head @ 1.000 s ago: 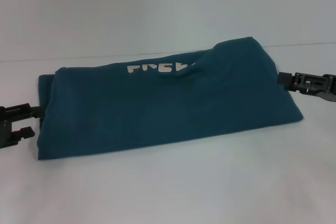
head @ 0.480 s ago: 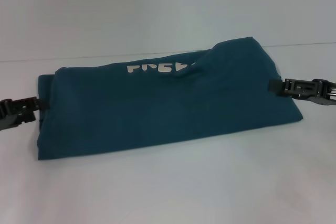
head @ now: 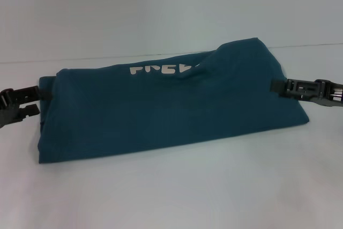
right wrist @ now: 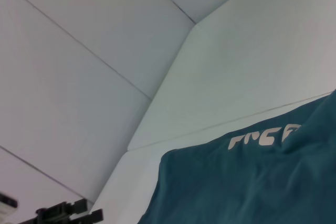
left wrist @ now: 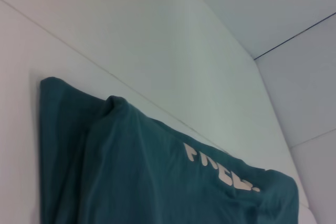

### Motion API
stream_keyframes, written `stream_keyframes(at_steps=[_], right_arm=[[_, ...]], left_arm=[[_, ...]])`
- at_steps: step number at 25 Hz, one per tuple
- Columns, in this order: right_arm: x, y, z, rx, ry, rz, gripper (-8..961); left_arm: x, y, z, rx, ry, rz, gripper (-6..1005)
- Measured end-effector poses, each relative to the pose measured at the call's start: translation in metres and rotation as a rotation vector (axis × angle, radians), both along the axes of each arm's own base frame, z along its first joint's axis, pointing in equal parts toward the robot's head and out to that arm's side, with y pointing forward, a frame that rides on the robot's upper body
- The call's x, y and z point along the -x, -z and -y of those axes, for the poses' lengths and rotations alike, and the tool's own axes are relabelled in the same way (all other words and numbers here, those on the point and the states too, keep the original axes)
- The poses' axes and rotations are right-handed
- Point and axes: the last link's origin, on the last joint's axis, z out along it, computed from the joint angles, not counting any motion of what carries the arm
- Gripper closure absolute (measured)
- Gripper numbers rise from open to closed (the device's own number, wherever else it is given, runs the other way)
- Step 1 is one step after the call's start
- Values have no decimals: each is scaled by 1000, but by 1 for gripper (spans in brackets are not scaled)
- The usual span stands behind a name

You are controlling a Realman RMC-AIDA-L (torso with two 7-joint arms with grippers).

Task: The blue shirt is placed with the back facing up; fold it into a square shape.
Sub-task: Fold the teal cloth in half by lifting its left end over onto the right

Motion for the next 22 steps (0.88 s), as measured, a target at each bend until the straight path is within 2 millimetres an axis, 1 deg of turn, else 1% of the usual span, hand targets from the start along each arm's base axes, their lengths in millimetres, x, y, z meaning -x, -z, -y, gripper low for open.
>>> stream_keyframes(at_steps=[3, 6, 8, 10, 11, 12, 16, 18, 22], right_arm=[[-1, -3, -10, -28, 38, 13, 223], [3, -15, -33, -70, 115, 39, 223], [14, -22, -52, -73, 140, 76, 224], [30, -25, -70, -57, 144, 132, 224], [45, -24, -86, -52, 154, 194, 224], [45, -24, -86, -52, 154, 194, 224], [70, -17, -113, -78, 186, 295, 224], [78, -11, -123, -95, 205, 340, 224], [86, -2, -136, -136, 239, 454, 224]], left_arm=[[-1, 0, 0, -3, 2, 9, 298], [-1, 0, 0, -6, 0, 10, 298], [-2, 1, 0, -4, 5, 8, 298], [-3, 2, -1, -1, 12, 6, 298], [-3, 2, -1, -1, 12, 6, 298], [-3, 3, -1, 1, 14, 6, 298], [-5, 5, 0, 9, 22, 7, 297], [-5, 6, 1, 14, 24, 9, 297], [-6, 12, 4, 30, 24, 18, 296]])
